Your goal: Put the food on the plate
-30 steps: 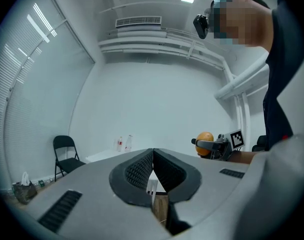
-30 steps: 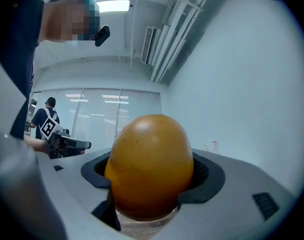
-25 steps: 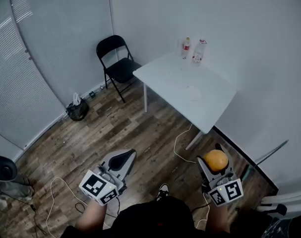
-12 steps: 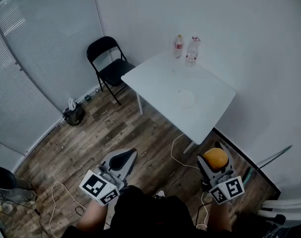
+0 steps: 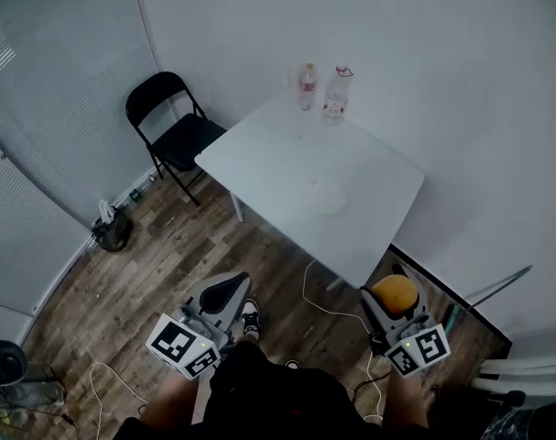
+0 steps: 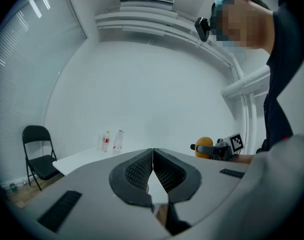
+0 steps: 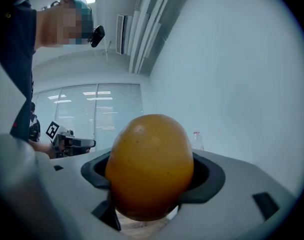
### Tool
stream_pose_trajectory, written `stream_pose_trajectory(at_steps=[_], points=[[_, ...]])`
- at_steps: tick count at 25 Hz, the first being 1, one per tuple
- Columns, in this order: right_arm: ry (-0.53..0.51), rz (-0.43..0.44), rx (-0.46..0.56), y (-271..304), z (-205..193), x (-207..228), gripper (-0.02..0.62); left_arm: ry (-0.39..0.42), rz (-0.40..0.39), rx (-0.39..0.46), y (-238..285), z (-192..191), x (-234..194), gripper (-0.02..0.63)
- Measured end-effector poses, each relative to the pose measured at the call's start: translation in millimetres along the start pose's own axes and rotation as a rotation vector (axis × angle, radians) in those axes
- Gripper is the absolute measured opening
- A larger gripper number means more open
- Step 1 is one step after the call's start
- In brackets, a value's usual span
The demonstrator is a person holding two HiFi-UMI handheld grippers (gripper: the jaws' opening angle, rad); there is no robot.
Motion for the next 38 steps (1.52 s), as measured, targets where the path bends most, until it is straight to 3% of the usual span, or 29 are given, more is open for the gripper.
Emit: stream_pose_trajectory(at_steps=[6,11,18,23,31,38], points=[[-0.05,-0.071,-0.017,91.4,7.9,25.1,0.362,-0.033,-0.098,0.004,68.4,20.2,-85.2,0.023],[-0.05,-0.126,-0.037,159.0,9.7,46.4,0.362,-0.003,-0.167,-0.039,116.8,31.0,-142.4,0.023],[-0.052,-0.237,-0.188,216.0,-33.4,96.3,0.362,-0.032,-0.202,-0.077,162.0,26.1,-198.6,0.023],[-0.023,-0.262,-0.33,241.9,-84.0,154.9,0.362,-0.05,-0.164,-0.095,195.2,18.9,-208.9,0.023],[-0.013,-0.115,-0.592,290.4,-198.6,210.5,0.363,-0.073,-0.045,-0.138,217.6,-3.7,-195.0,0.023],[-0.064,-0.048,-0.763,329.1,-278.3,229.5,0.363,-0.112,0.042,-0.178,215.6,-27.1,-211.7,0.023]])
Point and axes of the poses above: the fingertips, and each gripper's own axes: y forward along the fingers, x to its right, z out of its top, the point moved 1 cm from there along -y, backward along the fingers, and after that the axes turned 2 degrees about x, right-handed, at the moved point
